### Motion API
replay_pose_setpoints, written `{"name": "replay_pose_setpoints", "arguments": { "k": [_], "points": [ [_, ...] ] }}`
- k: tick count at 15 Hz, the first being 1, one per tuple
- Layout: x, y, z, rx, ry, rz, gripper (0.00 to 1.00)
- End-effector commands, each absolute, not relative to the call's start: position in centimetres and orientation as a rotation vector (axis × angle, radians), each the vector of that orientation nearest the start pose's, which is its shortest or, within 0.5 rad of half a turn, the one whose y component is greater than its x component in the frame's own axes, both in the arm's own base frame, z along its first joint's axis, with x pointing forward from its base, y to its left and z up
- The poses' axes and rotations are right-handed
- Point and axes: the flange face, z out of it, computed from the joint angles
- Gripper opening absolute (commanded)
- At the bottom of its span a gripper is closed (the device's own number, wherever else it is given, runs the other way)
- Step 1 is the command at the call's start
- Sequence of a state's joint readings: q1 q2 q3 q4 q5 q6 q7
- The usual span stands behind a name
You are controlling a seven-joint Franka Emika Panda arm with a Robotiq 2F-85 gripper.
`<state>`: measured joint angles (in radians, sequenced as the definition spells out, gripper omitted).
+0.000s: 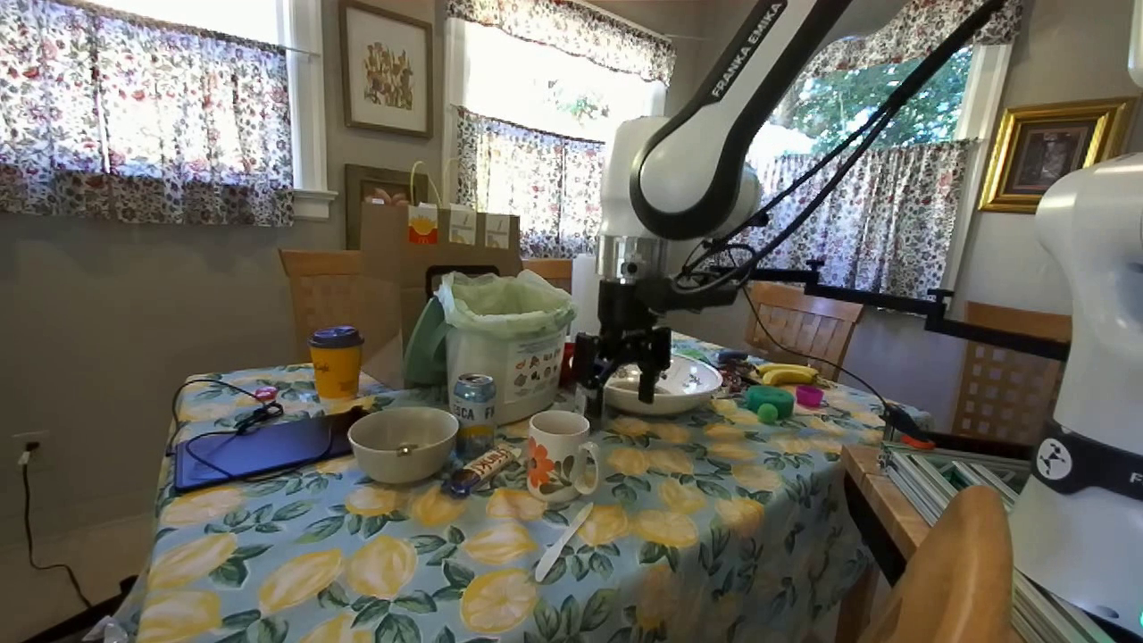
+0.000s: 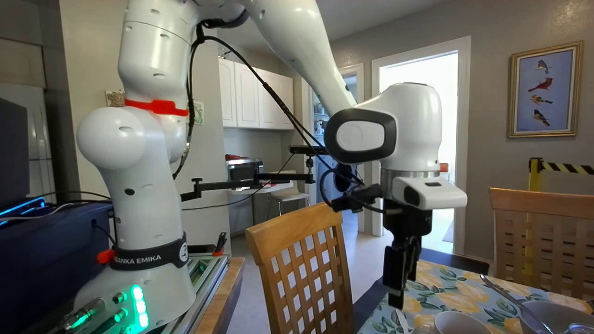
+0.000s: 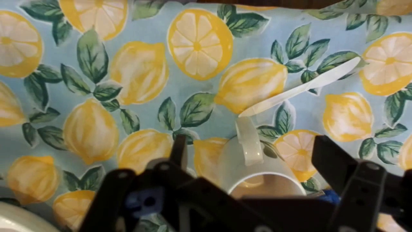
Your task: Turn the white and orange mug upside down to take the white knife out.
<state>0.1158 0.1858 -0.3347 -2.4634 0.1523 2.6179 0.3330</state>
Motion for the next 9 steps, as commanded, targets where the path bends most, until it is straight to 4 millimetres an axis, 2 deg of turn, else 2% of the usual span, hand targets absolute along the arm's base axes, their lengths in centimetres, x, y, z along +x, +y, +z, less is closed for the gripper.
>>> {"name": "replay_pose_setpoints", "arguments": {
  "k": [1, 4, 5, 7, 9],
  "points": [
    [45.1, -10.8, 27.2, -2.908, 1.029, 0.029, 1.00],
    [44.9, -10.2, 29.1, -2.884, 1.007, 0.064, 1.00],
    [45.9, -10.6, 28.2, -2.899, 1.007, 0.043, 1.00],
    [45.7, -10.3, 29.0, -2.893, 0.995, 0.050, 1.00],
    [45.7, -10.2, 29.0, -2.893, 0.994, 0.055, 1.00]
  ]
}}
